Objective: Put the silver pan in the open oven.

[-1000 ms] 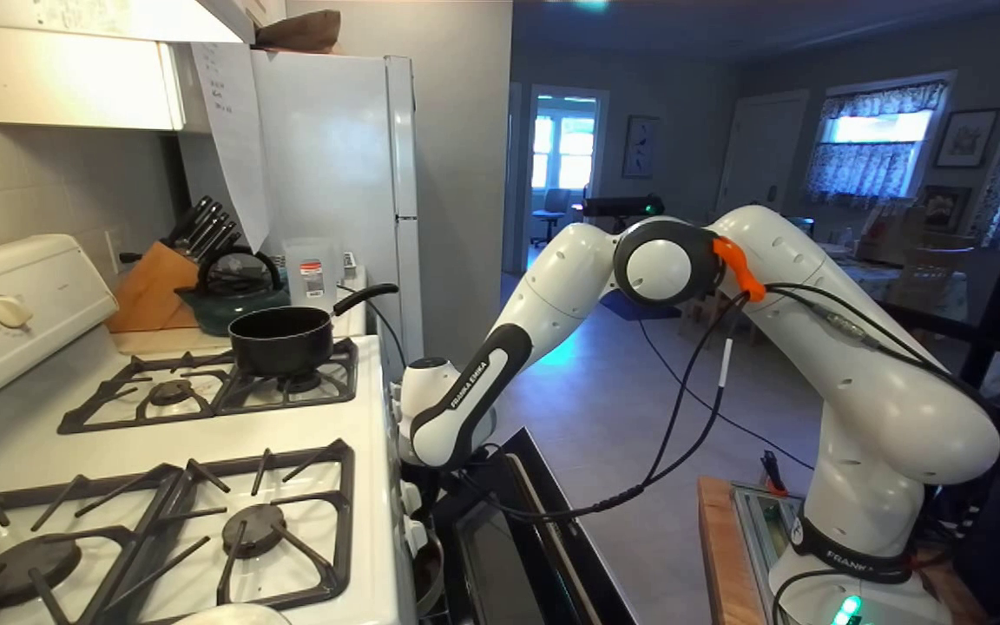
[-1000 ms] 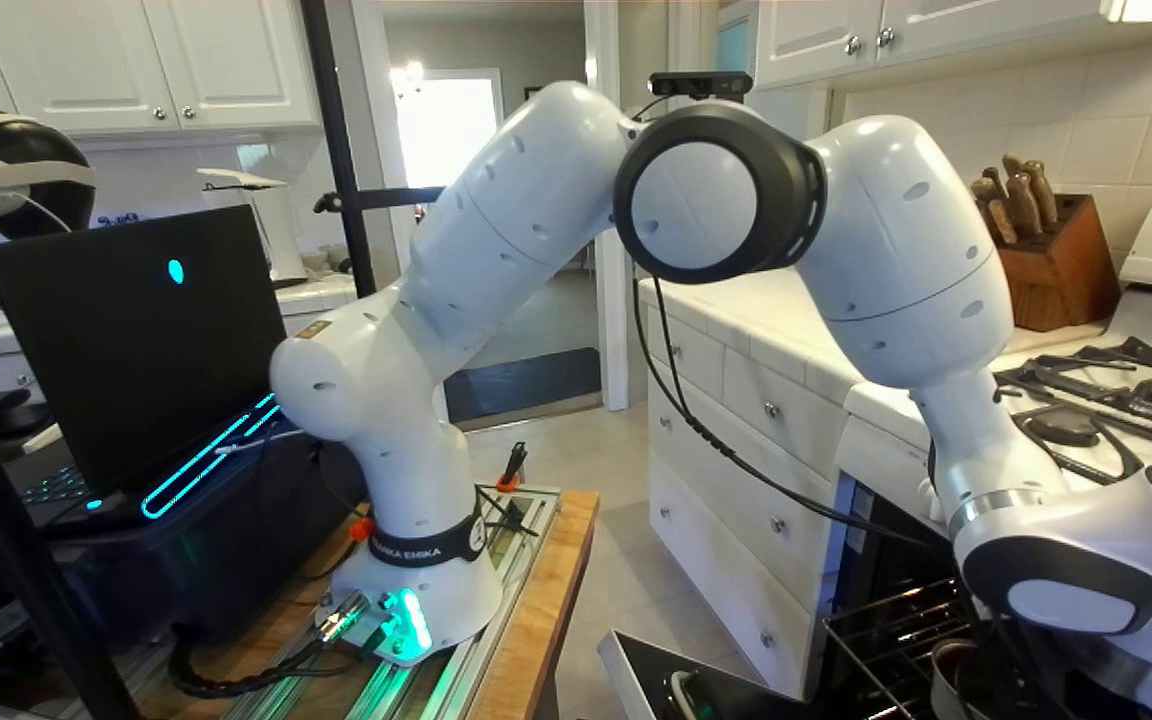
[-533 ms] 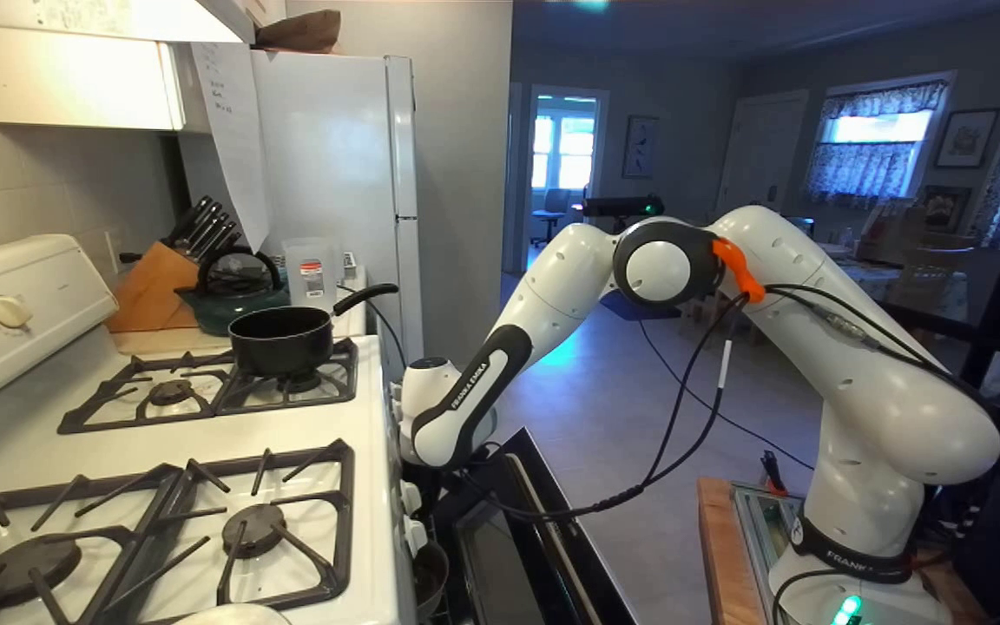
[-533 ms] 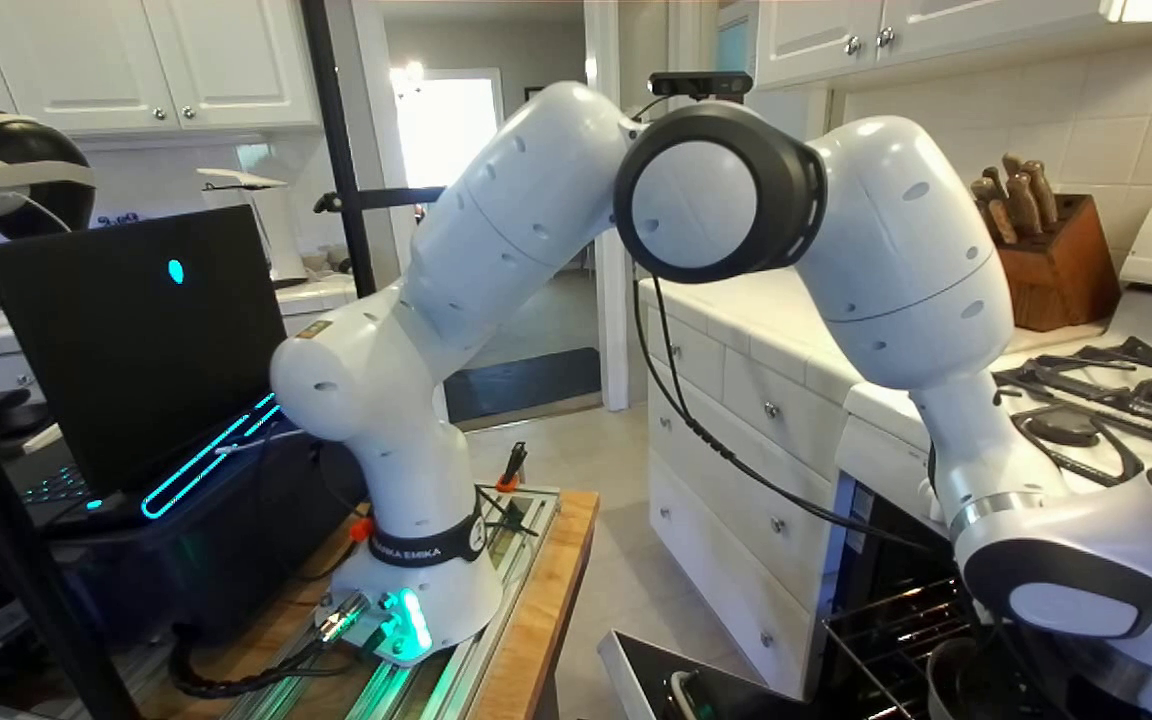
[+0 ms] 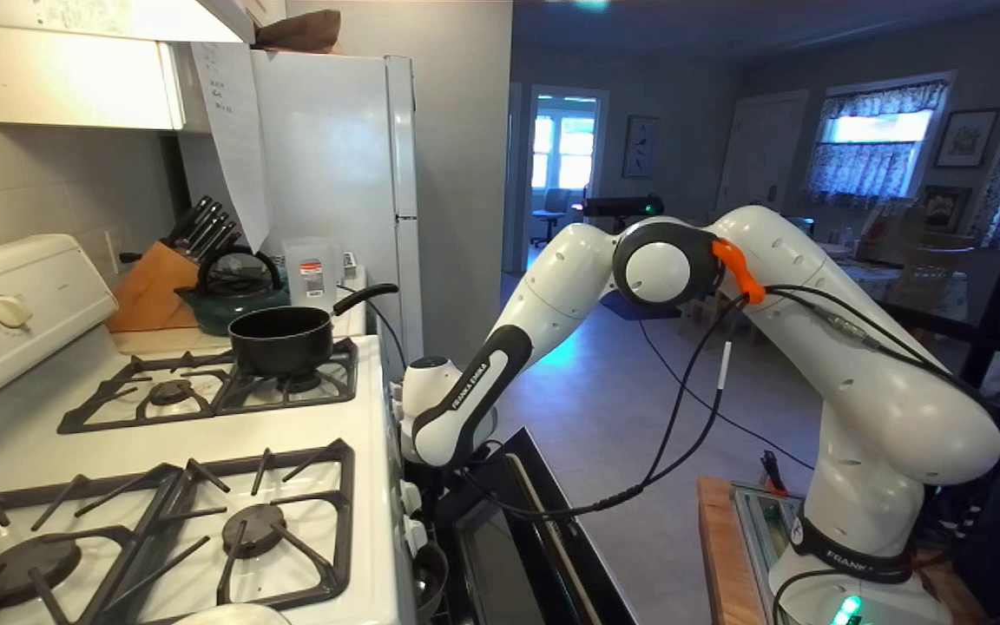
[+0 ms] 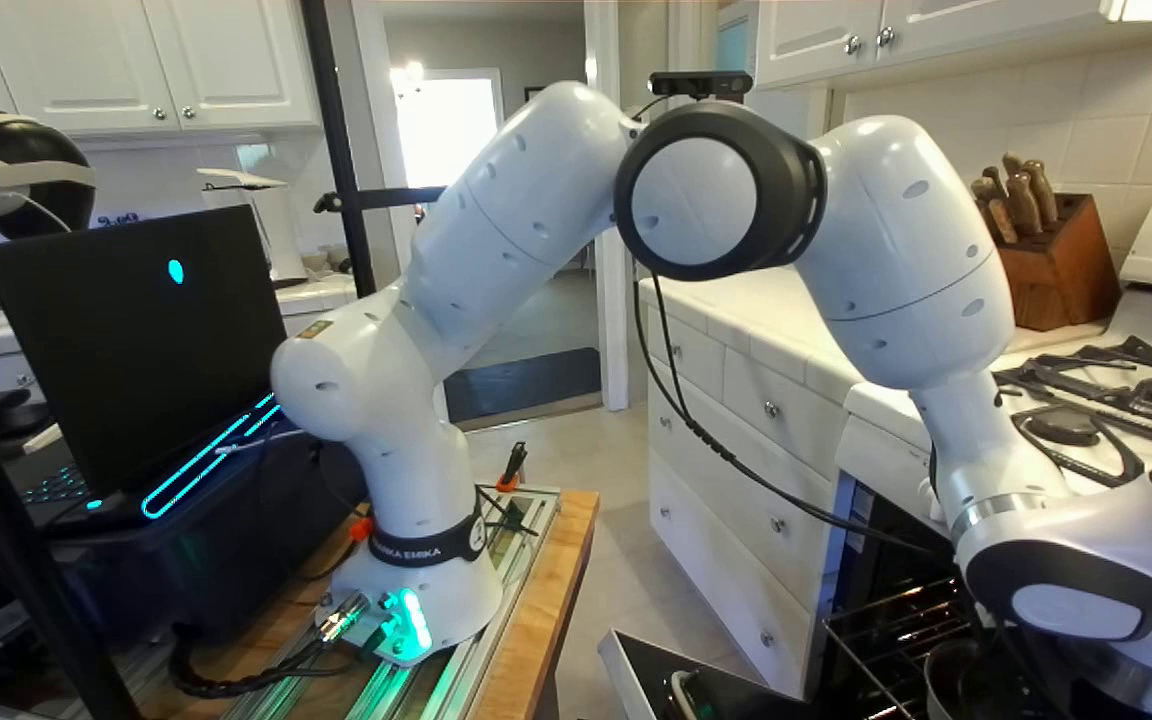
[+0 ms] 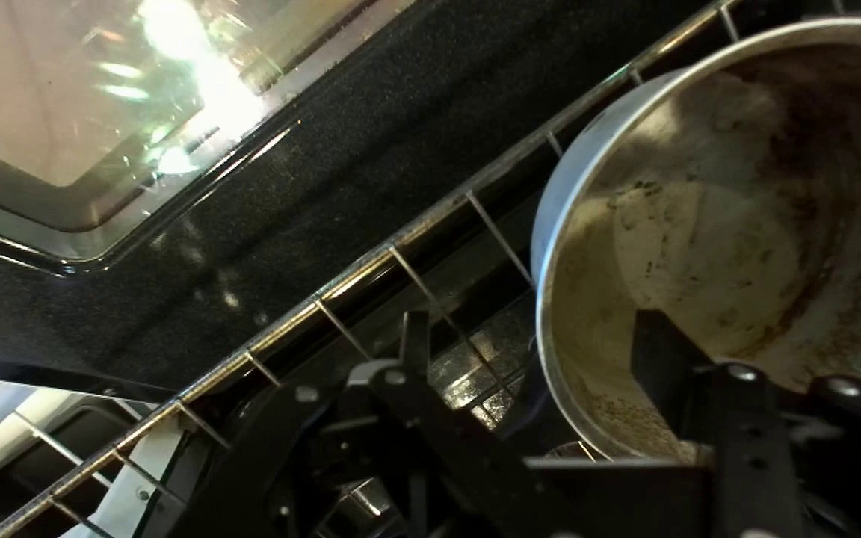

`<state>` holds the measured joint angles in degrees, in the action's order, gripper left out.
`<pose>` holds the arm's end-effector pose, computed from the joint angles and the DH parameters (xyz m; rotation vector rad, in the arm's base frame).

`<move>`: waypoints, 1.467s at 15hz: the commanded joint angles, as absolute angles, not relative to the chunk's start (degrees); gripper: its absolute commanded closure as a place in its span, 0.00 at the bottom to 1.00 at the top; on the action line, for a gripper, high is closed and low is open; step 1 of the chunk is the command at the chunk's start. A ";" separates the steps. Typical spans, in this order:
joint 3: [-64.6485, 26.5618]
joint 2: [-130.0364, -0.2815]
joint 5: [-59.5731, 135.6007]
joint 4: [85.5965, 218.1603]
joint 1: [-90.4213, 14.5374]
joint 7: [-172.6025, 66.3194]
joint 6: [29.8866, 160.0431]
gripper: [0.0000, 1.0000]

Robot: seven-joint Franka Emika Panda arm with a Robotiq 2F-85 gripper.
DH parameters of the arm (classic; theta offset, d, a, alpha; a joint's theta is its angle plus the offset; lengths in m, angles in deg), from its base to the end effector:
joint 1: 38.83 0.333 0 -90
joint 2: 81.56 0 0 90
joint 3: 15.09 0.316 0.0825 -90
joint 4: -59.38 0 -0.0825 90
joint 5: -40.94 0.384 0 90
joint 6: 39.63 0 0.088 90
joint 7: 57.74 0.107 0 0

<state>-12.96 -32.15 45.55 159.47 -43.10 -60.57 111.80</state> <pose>0.6506 -0.0278 0.0832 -3.0730 0.1098 -0.0559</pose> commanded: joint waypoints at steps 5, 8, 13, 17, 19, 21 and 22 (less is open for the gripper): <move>-20.01 -35.58 43.19 162.25 -36.79 -50.89 109.69 0.00; -24.69 -37.14 40.70 163.97 -33.31 -45.65 107.72 0.00; -27.42 -41.73 36.22 167.83 -31.65 -43.41 97.70 0.00; -24.72 -47.02 35.39 172.44 -34.11 -48.69 96.21 0.00; -23.50 -50.43 35.29 175.94 -34.91 -51.80 96.31 0.00; -21.71 -53.66 36.08 179.02 -36.24 -55.60 95.59 0.00; -20.98 -55.54 36.11 180.87 -36.77 -57.53 95.12 0.00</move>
